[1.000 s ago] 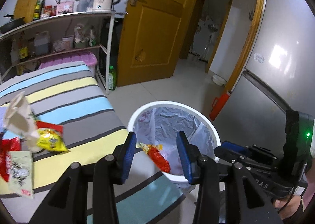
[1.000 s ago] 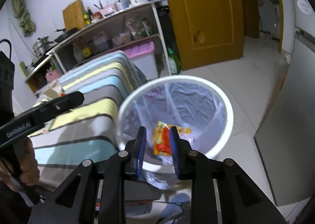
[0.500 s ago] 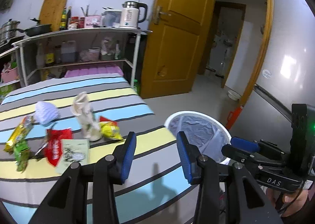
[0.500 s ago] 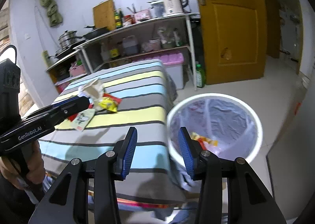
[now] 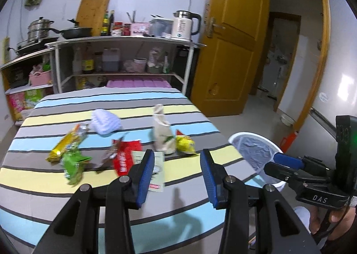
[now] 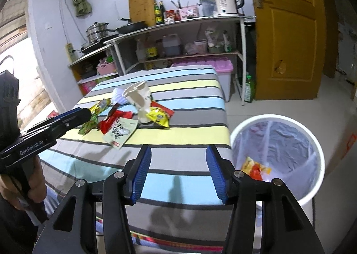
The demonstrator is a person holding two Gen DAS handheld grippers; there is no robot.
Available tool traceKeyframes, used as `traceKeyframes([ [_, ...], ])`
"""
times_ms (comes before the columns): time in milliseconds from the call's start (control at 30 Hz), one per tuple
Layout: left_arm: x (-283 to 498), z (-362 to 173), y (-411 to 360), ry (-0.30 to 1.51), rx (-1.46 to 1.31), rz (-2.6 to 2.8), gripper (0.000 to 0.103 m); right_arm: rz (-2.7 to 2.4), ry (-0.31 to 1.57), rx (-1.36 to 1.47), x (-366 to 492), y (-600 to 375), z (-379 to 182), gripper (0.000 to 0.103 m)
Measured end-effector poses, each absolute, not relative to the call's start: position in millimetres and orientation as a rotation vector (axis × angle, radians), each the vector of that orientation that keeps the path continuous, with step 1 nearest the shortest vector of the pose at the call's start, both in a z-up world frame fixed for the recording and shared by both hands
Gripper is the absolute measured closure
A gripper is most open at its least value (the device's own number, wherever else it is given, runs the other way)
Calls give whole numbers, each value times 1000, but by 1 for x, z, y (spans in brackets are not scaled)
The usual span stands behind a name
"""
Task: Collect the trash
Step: 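Grasp the yellow-red snack bag with the right gripper while the left gripper grasps the green snack bag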
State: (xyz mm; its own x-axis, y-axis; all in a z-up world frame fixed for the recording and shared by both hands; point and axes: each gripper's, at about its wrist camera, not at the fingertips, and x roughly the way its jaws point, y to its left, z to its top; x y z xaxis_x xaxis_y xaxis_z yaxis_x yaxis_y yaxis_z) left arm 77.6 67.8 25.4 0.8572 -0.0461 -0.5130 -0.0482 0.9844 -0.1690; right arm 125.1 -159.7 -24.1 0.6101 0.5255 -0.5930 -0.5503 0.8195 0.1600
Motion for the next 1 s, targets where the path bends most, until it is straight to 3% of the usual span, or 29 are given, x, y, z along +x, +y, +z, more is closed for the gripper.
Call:
traceKeyframes([
  [367, 69, 16, 119, 543, -211, 122, 59, 671, 691, -36, 141, -130, -26, 51],
  [1000, 82, -13, 189, 576, -308, 247, 43, 695, 752, -43, 192, -74, -42, 50],
])
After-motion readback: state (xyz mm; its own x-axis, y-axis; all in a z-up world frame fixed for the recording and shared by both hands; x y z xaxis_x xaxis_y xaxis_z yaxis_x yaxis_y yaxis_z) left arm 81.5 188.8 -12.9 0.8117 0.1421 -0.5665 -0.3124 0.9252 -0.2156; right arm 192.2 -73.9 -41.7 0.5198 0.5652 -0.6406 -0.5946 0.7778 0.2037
